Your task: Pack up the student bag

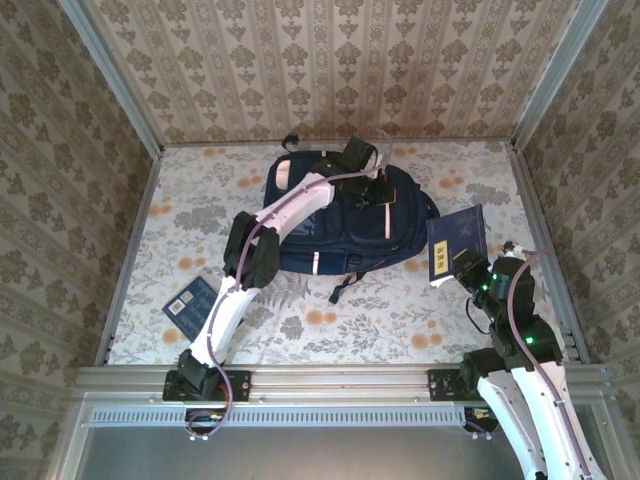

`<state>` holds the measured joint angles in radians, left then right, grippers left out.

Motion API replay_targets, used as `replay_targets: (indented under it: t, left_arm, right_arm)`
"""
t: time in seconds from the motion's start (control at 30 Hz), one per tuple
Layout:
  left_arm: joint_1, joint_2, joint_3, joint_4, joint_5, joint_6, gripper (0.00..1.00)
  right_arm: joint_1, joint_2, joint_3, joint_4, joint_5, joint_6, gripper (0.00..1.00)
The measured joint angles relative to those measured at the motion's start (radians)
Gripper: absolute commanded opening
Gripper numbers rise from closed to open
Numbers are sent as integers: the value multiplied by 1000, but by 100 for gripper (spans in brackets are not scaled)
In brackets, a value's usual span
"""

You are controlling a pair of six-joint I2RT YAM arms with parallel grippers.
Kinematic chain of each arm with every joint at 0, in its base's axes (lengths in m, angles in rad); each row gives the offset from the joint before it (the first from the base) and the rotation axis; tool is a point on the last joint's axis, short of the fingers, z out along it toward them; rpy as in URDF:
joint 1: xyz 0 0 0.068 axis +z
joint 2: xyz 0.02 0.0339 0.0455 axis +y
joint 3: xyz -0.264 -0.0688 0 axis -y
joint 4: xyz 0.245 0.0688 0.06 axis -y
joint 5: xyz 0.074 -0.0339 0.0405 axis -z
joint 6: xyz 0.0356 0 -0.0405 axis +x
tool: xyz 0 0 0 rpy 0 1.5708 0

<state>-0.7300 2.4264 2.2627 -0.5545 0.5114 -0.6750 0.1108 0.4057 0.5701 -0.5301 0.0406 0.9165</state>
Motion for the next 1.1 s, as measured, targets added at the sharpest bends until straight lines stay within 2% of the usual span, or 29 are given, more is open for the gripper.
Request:
replay_targets:
  t: [0.13, 0.3, 0.4, 0.5, 0.63, 0.77, 0.93, 1.1]
  left_arm:
    - [35, -123, -56, -53, 71, 23, 0]
    - [98, -334, -159, -97, 156, 40, 0]
    - [124, -441, -224, -111, 193, 44, 0]
    - [133, -494, -272, -119, 228, 44, 0]
    - [142, -509, -316, -120, 306, 44, 0]
    - [148, -515, -338, -116, 380, 43, 0]
    - [177, -538, -351, -95, 428, 40, 0]
    - [184, -557, -363, -93, 457, 39, 0]
  right_arm:
    - [0, 8, 50, -28, 0, -36, 0]
    - [-2, 91, 159, -72, -28, -86, 0]
    - [-10, 161, 193, -72, -114, -112, 0]
    - [-22, 232, 196, -43, -252, -122, 0]
    - [-33, 309, 181, 80, -475, -105, 0]
    - [-34, 359, 172, 236, -644, -60, 0]
    - [-26, 507, 154, 446, -773, 25, 0]
    - [61, 691, 154, 576, -790, 65, 0]
